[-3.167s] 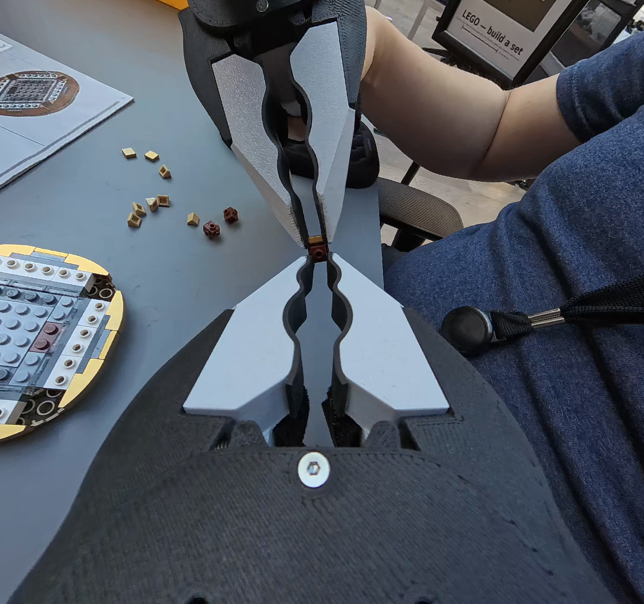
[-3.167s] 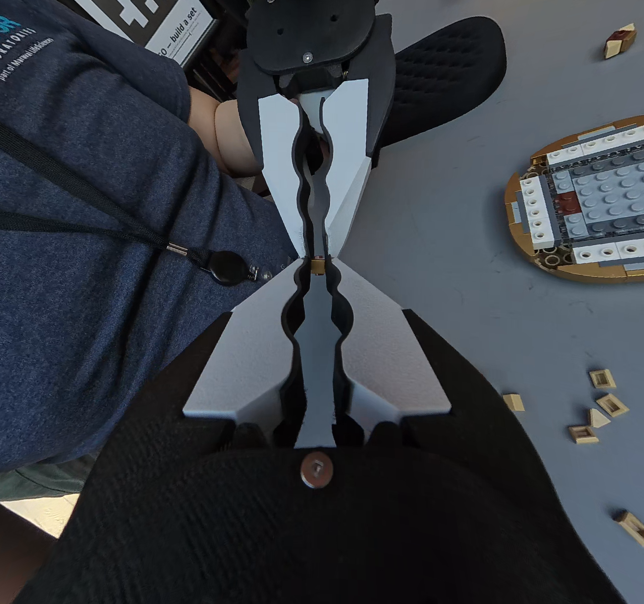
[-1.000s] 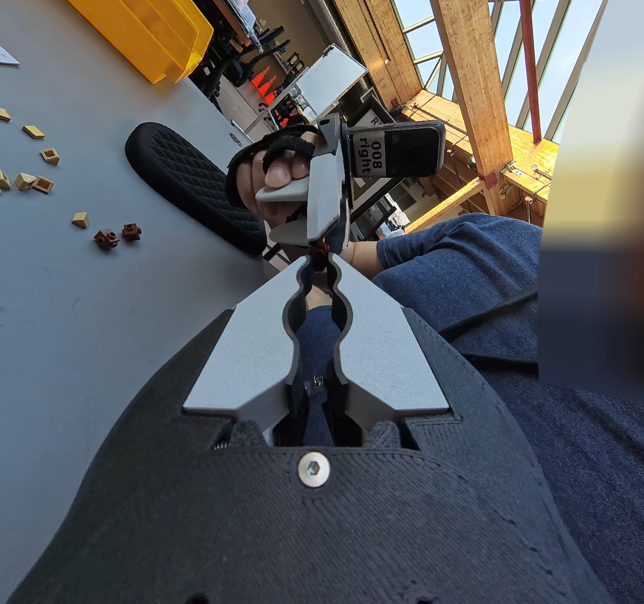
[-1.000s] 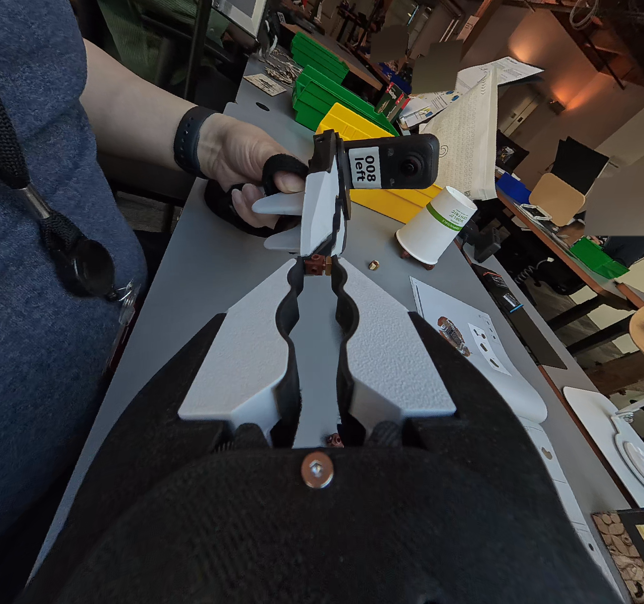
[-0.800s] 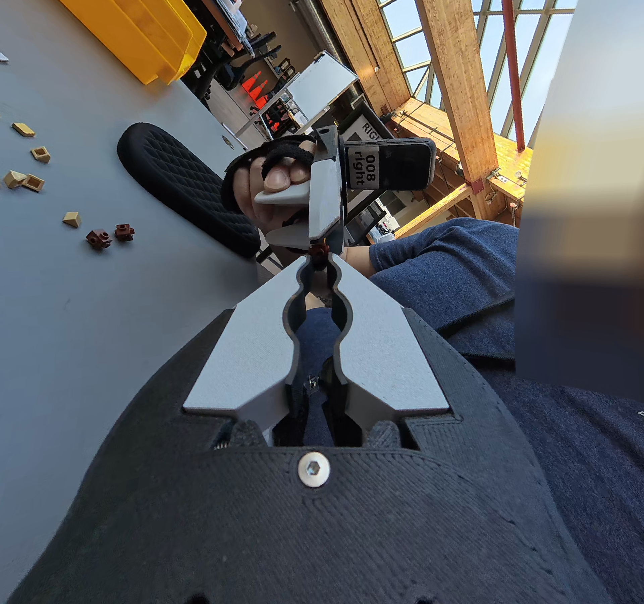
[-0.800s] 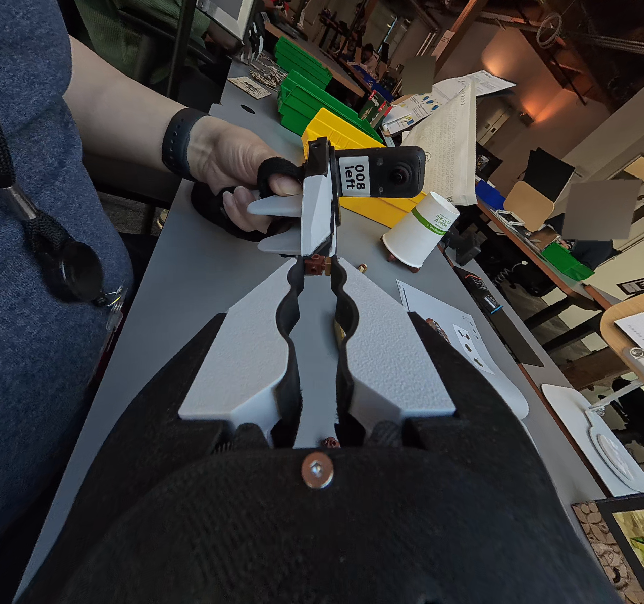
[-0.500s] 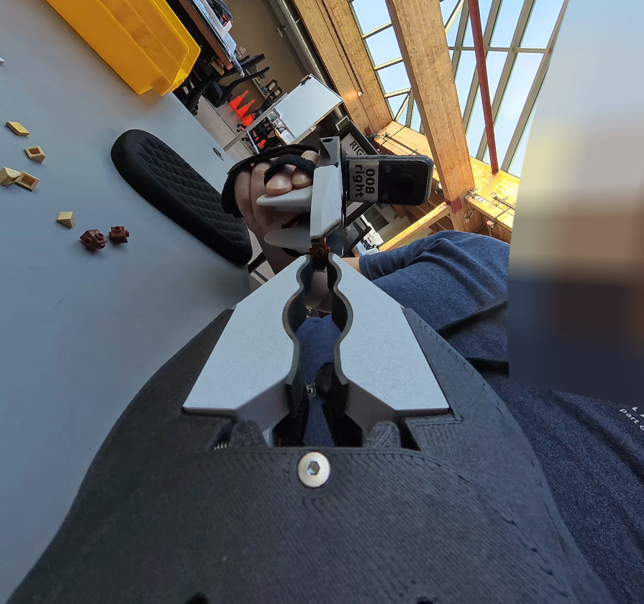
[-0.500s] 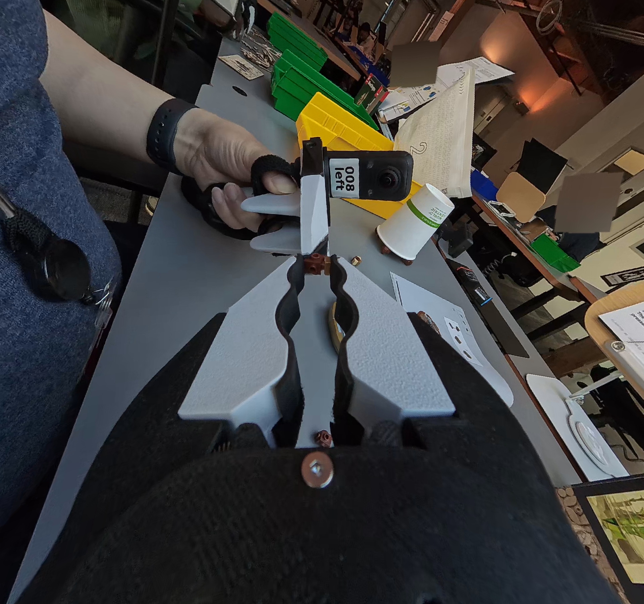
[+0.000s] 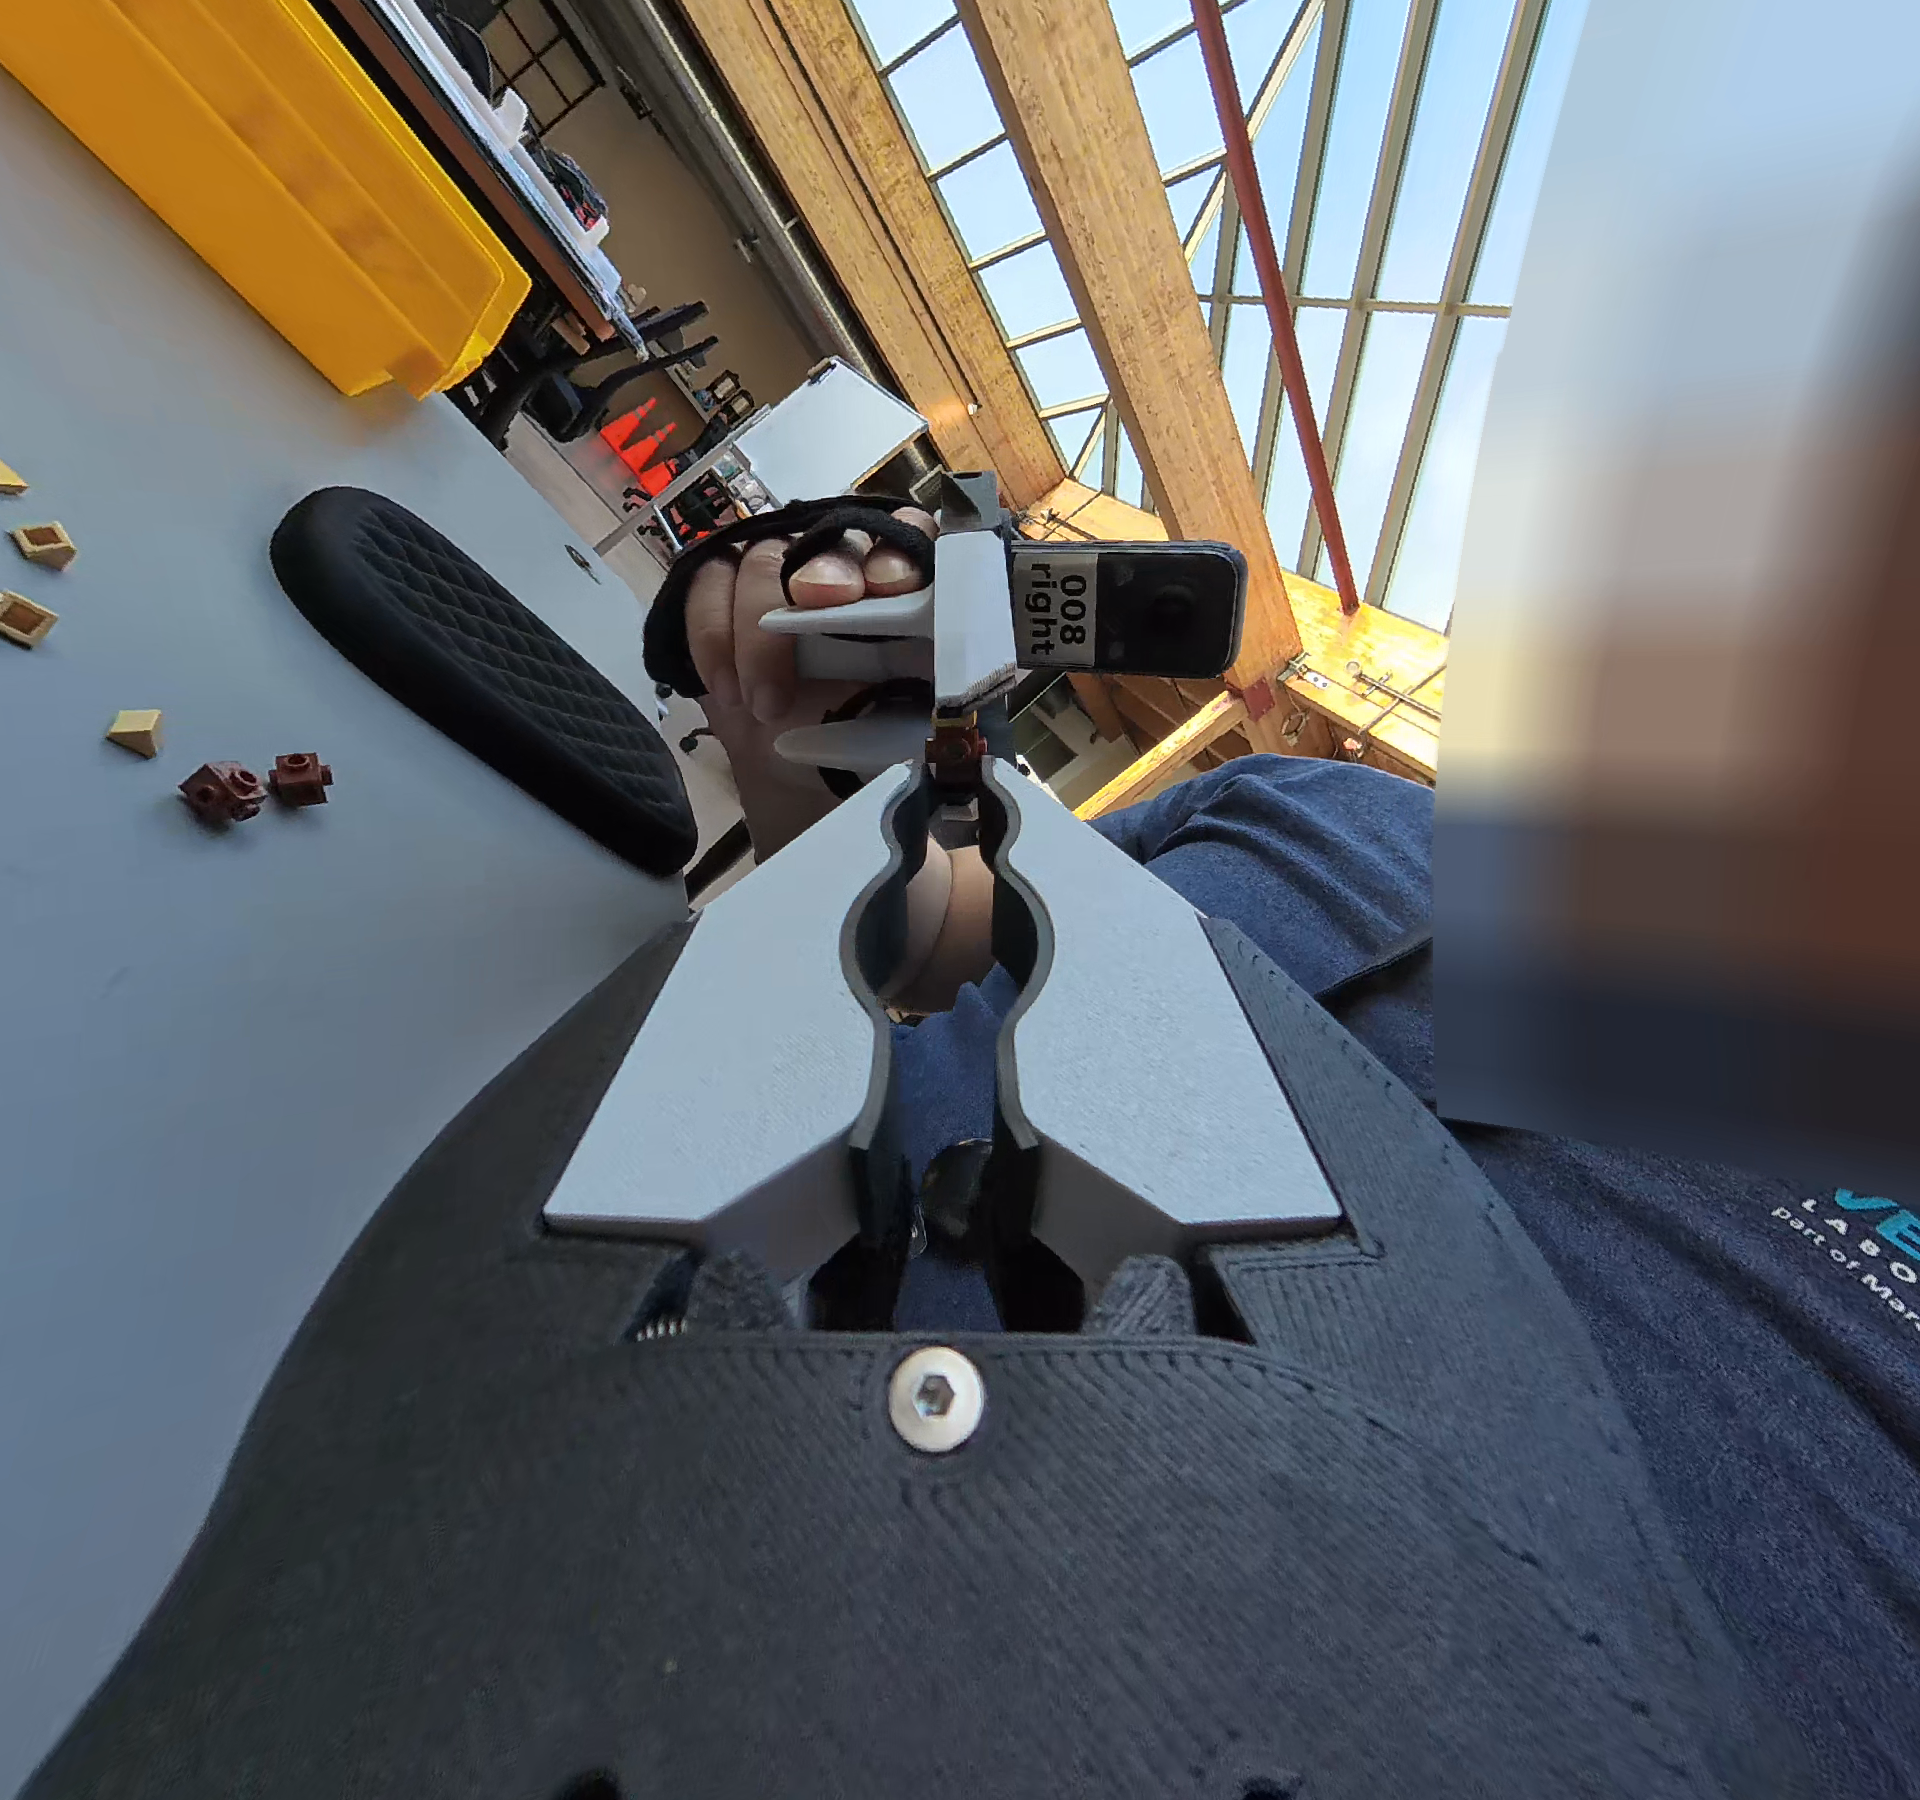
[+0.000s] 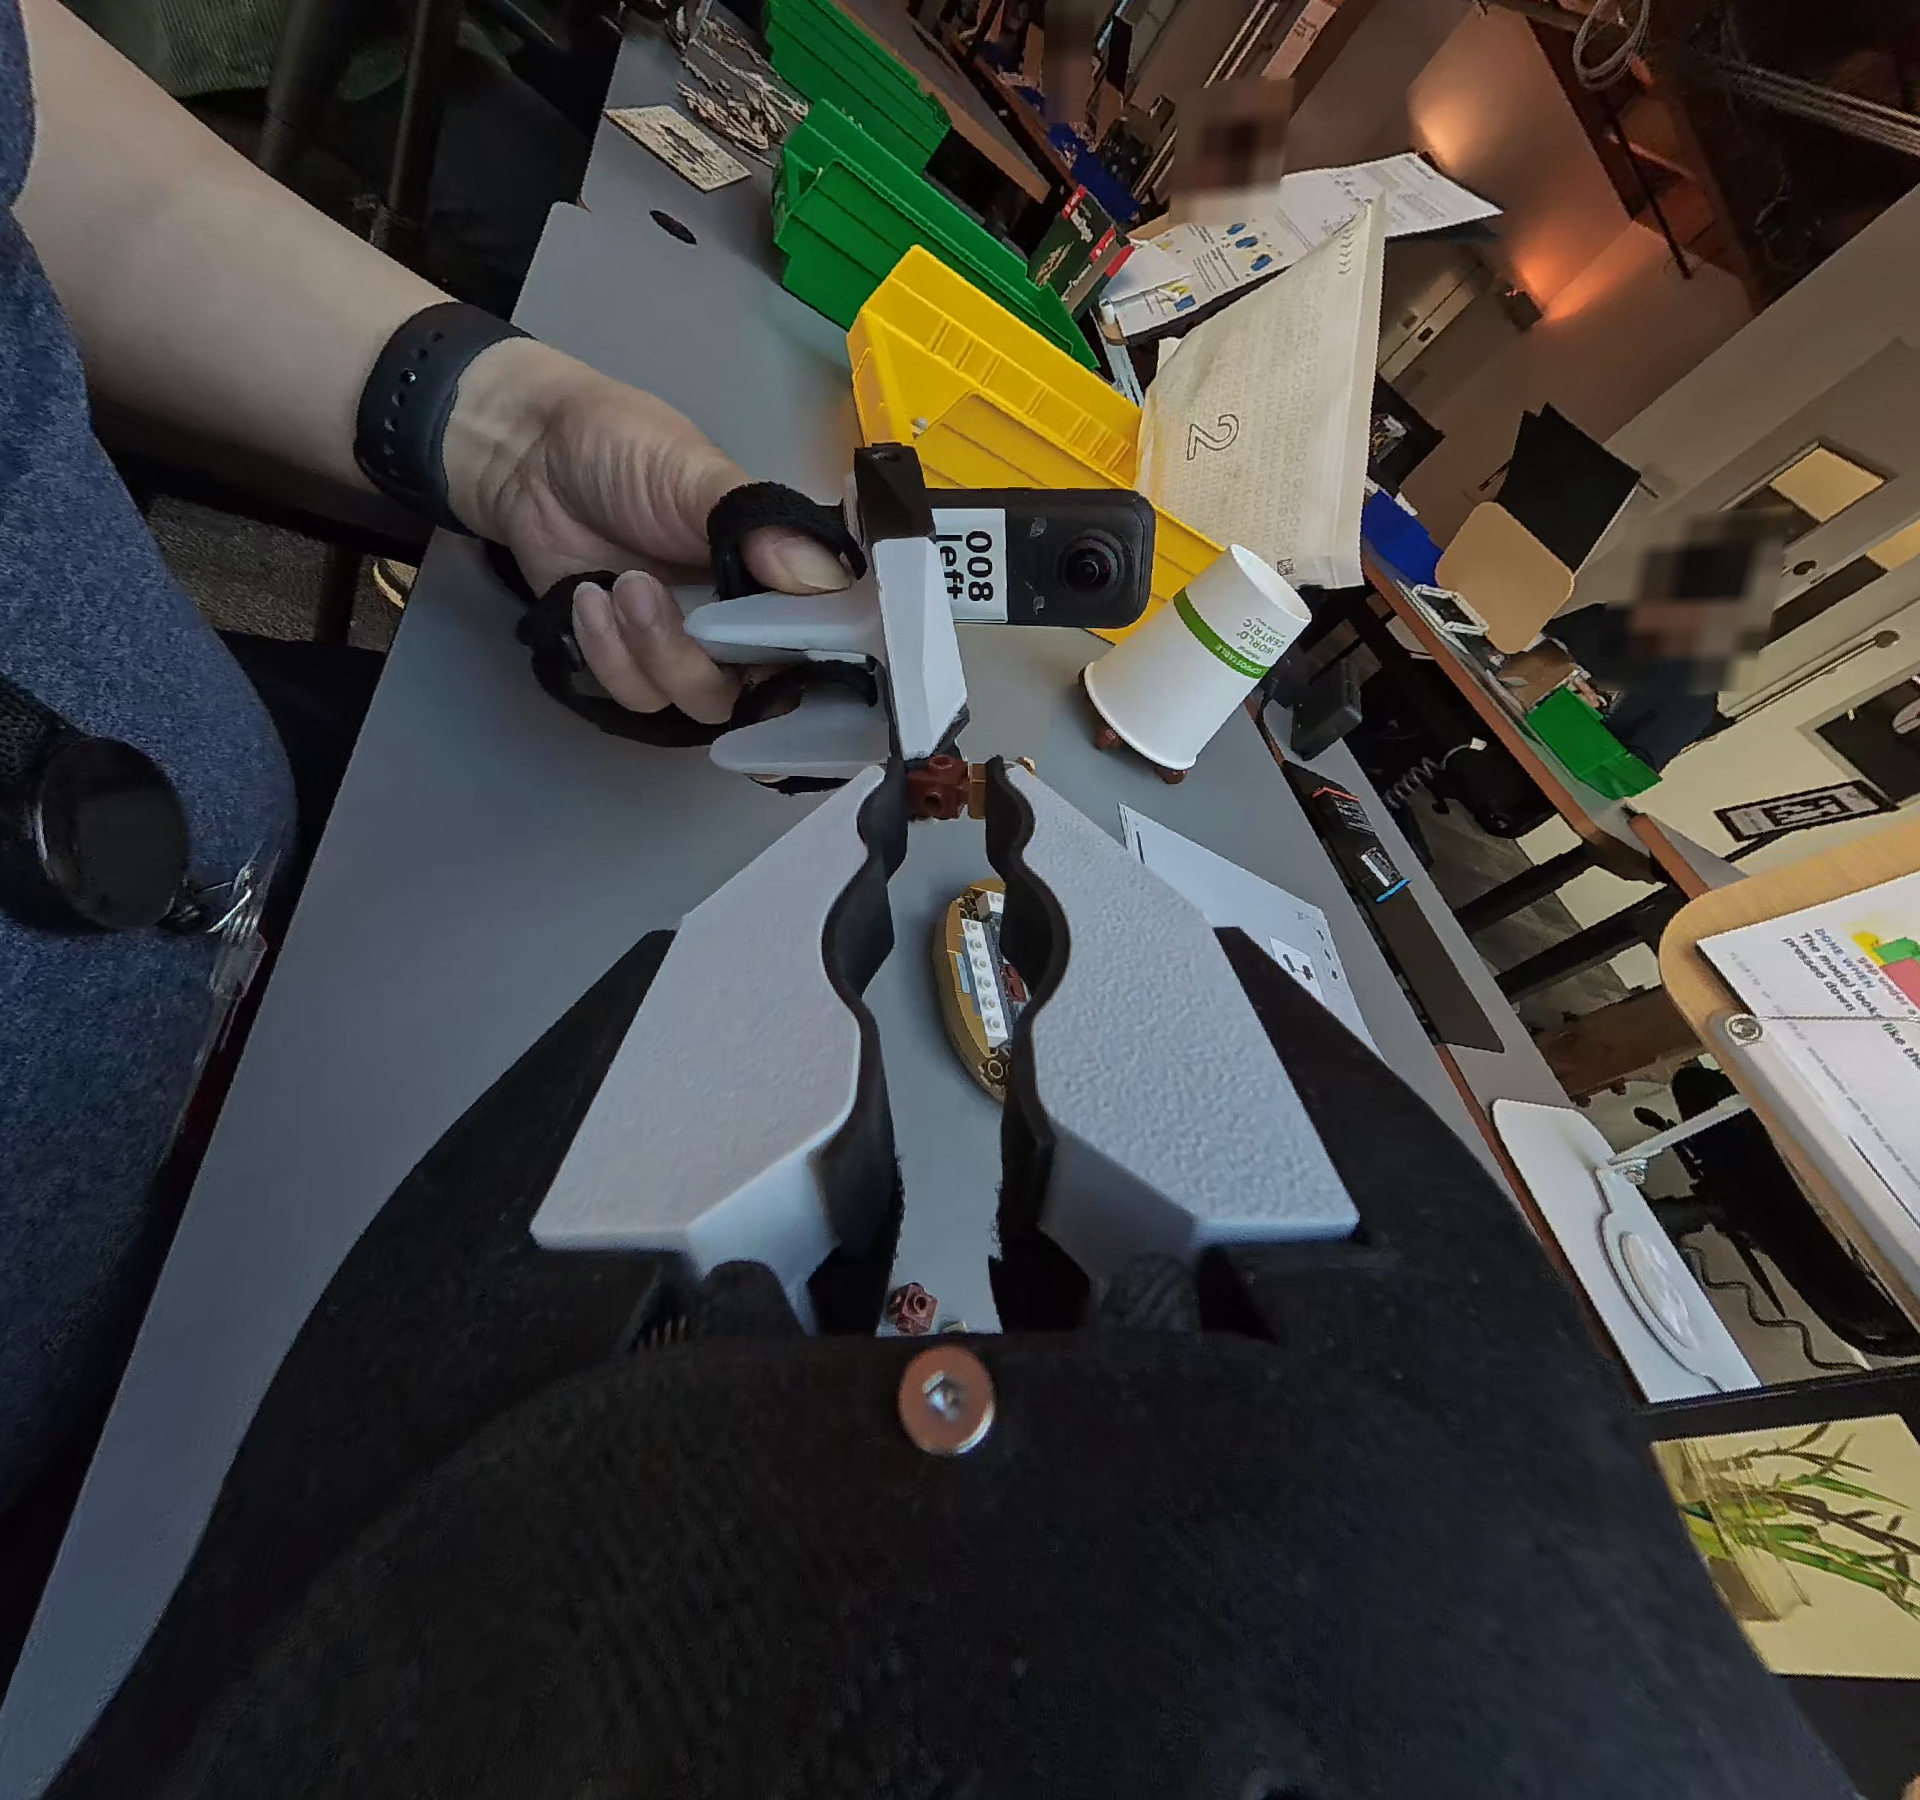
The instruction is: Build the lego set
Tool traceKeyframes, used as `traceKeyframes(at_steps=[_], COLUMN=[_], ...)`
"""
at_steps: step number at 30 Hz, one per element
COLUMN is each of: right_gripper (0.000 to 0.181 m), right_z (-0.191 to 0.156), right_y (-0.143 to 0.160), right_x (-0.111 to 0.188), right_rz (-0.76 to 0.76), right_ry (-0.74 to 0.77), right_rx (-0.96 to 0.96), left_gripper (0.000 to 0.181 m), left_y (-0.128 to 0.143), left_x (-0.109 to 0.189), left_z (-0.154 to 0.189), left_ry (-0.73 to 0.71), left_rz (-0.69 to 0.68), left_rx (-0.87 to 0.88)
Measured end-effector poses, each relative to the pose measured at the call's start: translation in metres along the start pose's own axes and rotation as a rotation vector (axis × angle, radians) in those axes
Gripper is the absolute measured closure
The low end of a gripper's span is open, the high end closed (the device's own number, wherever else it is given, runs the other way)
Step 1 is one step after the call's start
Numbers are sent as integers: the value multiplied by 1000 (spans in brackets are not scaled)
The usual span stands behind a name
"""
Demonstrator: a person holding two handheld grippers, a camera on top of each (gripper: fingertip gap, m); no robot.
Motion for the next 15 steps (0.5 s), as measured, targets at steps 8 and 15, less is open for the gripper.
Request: traceKeyframes(at_steps=[8,15], right_gripper=[165,165], right_z=[0,3], right_y=[2,1], right_x=[0,-1], right_rz=[-13,-28], right_ry=[10,37], right_rx=[-27,-41], left_gripper=[175,176], left_y=[-1,-5], left_x=[1,2], left_z=[0,2], left_ry=[3,8], left_rz=[21,55], left_rx=[13,10])
Point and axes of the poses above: each gripper's, where its closed fingertips meet, x back along the fingers, y out of its underside, z = x × y across the jaws, the point moved 1 cm from there along x, back along the fingers, and after that the axes turned 12 degrees about y, right-handed, at the moved point
